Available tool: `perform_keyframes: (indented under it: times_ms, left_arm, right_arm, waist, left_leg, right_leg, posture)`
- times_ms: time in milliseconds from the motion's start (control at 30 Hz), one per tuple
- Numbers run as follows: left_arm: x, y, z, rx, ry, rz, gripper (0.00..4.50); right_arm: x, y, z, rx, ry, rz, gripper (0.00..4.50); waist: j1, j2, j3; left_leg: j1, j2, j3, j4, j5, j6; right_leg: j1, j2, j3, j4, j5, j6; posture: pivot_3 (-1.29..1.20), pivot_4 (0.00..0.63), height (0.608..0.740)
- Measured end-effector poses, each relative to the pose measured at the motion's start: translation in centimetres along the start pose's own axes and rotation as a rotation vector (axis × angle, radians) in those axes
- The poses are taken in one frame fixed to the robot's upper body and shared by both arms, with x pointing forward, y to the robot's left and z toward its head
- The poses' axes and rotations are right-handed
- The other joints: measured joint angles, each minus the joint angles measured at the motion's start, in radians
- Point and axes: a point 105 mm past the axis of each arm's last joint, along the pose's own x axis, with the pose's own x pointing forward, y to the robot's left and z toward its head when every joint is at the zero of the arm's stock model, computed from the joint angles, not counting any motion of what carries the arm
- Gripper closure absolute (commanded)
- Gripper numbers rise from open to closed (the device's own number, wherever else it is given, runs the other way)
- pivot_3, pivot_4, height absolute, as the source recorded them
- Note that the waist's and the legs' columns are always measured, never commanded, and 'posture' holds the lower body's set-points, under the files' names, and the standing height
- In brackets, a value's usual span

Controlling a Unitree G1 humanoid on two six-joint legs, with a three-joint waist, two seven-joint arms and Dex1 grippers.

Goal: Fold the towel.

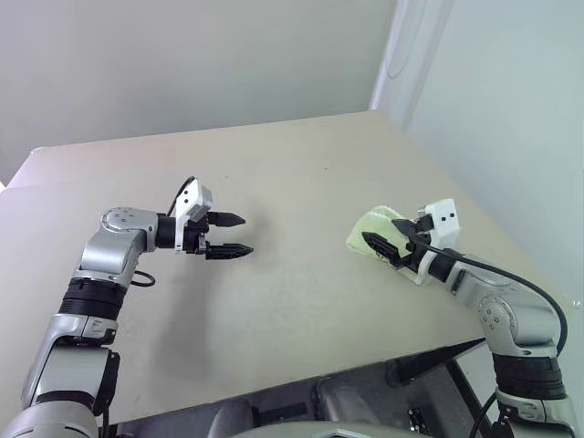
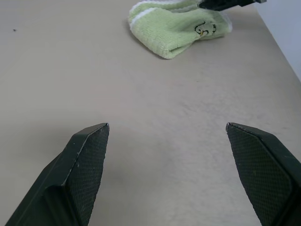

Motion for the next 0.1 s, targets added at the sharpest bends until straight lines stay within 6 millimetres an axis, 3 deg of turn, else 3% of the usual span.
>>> perform_keyframes:
  times_ms: [100]
  left_arm:
    - [0.03,0.01,-0.22,-0.007,-0.005,0.014,0.28]
  right_arm:
    - [-0.05,0.06,0.04,-0.002,0.009,0.014,0.04]
  waist:
    - [-0.001,0.0,0.0]
  left_leg:
    - [0.0,0.0,0.0,0.0,0.0,0.0]
  right_leg:
    - [0.0,0.0,0.0,0.0,0.0,0.0]
  posture:
    - [0.0,0.0,0.74]
